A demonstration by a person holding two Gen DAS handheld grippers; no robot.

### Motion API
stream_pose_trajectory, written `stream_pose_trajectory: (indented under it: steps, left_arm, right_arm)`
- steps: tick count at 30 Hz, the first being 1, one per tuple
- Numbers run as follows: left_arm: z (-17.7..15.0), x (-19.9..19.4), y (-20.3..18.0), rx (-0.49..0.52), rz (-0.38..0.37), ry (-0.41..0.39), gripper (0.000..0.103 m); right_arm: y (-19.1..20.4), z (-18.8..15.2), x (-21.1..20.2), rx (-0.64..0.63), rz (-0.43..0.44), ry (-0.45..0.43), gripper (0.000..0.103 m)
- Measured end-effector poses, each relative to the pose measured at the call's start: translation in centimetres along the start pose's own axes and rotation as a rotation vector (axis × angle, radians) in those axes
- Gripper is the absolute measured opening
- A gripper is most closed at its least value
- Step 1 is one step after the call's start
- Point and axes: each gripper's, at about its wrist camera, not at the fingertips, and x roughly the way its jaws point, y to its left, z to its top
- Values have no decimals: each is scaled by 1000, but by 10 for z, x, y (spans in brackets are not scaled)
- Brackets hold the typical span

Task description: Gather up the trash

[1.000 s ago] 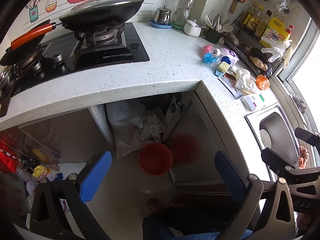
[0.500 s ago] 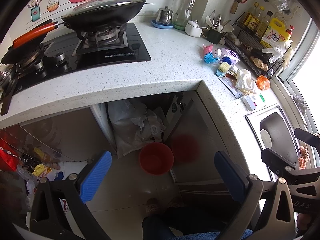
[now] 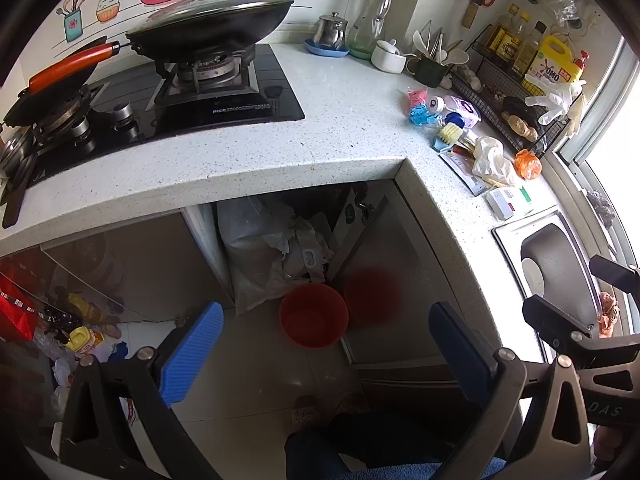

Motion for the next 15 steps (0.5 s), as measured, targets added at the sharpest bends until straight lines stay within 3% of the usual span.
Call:
stream_pose_trajectory:
  steps: [15]
  left_arm:
    - [-3, 0, 0, -5, -4, 1, 102]
  right_arm:
    - [3, 0, 1, -5, 1, 3, 102]
